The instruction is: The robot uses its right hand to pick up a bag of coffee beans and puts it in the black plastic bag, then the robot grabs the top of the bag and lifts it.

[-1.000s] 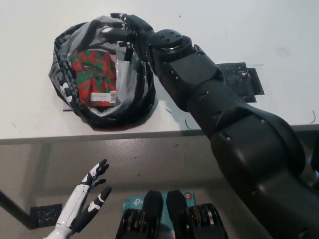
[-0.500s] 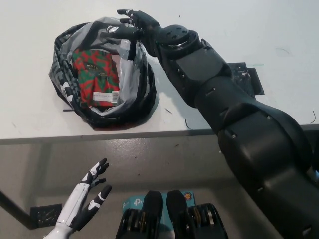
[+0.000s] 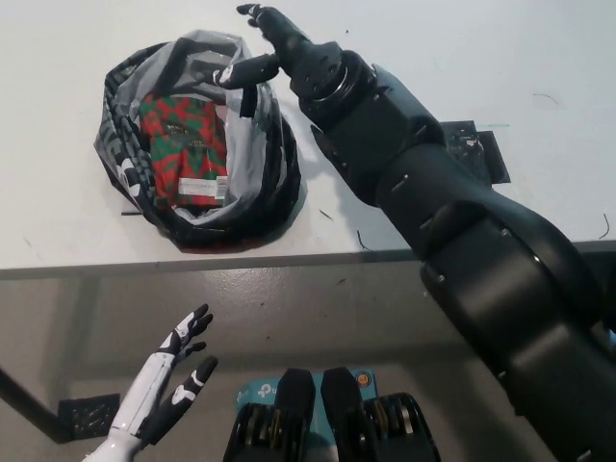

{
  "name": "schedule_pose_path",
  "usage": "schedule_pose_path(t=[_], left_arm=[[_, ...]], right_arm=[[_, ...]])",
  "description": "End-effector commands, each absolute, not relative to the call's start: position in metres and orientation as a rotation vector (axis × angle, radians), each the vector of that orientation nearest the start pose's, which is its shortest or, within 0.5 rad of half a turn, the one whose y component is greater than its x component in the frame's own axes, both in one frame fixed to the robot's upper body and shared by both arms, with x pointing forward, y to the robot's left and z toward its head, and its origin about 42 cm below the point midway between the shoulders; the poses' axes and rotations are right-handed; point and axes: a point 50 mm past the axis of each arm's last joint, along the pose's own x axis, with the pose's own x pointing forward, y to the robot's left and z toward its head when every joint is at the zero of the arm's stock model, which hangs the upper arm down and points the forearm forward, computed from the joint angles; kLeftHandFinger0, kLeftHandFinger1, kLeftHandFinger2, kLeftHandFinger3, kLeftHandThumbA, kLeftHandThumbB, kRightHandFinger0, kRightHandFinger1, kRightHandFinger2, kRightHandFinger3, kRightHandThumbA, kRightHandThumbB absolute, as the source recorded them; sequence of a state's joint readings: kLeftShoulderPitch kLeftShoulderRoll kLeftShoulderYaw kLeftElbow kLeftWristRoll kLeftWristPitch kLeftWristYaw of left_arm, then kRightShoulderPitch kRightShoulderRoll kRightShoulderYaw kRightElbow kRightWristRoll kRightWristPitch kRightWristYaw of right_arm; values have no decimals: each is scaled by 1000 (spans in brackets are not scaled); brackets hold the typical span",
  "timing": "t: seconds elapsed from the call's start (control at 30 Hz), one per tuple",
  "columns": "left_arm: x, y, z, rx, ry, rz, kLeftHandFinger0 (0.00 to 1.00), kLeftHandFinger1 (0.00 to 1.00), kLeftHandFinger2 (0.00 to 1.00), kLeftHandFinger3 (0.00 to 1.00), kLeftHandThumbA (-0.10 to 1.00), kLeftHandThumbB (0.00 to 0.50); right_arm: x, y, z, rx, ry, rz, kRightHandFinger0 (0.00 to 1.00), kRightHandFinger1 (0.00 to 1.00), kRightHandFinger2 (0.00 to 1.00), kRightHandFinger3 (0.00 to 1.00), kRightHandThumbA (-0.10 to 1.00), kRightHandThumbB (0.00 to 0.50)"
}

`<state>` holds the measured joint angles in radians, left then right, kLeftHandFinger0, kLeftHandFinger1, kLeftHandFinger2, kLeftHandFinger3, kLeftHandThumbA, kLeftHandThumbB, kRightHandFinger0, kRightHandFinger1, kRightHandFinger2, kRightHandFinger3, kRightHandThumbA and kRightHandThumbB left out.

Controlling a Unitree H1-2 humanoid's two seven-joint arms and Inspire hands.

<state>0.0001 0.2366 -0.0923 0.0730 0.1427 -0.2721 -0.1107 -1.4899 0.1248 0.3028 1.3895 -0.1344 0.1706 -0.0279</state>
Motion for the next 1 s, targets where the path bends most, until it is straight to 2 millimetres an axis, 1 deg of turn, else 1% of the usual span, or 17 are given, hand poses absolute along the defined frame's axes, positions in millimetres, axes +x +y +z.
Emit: schedule_pose_path(t=[0.0,0.03,0.07,0.13,0.17,0.3,0.37,0.47,0.53,0.7,0.8,0.83,0.87,0.9,0.93,0.97], left_arm=[[280,260,101,386,-198,-269,934,1000,1000,1000,908,209],[280,260,101,389,-199,-270,933,1000,1000,1000,909,206],[280,260,102,402,-202,-276,930,1000,1000,1000,925,203],[280,260,102,406,-202,-278,929,1000,1000,1000,928,203],[279,259,102,409,-199,-281,929,1000,1000,1000,932,209],[277,258,100,413,-195,-286,929,1000,1000,1000,932,207],[276,258,99,425,-197,-284,900,995,1000,1000,943,211],[275,258,99,440,-200,-286,894,989,1000,1000,947,211],[276,256,100,433,-199,-287,898,994,1000,1000,948,225],[276,256,101,430,-197,-286,900,996,1000,1000,949,227],[276,256,100,431,-202,-288,900,995,1000,1000,951,225],[276,256,100,431,-202,-288,900,995,1000,1000,951,225],[277,256,100,437,-205,-289,896,989,1000,1000,960,229],[277,257,100,440,-203,-293,902,990,1000,1000,967,230],[278,257,101,442,-206,-295,891,978,1000,1000,965,217],[278,257,101,444,-209,-295,889,977,1000,1000,965,217]], right_arm=[[561,29,407,-748,-176,287,1000,1000,1000,1000,917,451],[560,30,410,-755,-190,276,1000,1000,1000,1000,970,466],[559,32,414,-776,-221,250,1000,1000,1000,1000,997,468],[559,32,415,-781,-229,244,1000,1000,1000,1000,995,467],[559,32,413,-785,-230,241,1000,1000,1000,1000,971,468],[558,34,405,-763,-198,251,1000,1000,1000,1000,958,463],[557,36,397,-736,-176,266,1000,1000,1000,1000,950,466],[556,37,388,-694,-152,282,1000,1000,1000,1000,927,469],[554,38,380,-672,-128,296,1000,1000,1000,1000,913,466],[549,47,363,-619,-62,330,1000,1000,1000,1000,927,471],[547,49,355,-595,-28,345,1000,1000,1000,1000,926,473],[547,49,355,-595,-28,345,1000,1000,1000,1000,926,473],[546,49,350,-590,-10,345,1000,1000,1000,1000,929,473],[545,49,345,-591,6,347,1000,1000,1000,1000,938,462],[544,49,342,-590,20,351,1000,1000,1000,1000,938,457],[544,49,340,-588,30,354,1000,1000,1000,1000,938,456]])
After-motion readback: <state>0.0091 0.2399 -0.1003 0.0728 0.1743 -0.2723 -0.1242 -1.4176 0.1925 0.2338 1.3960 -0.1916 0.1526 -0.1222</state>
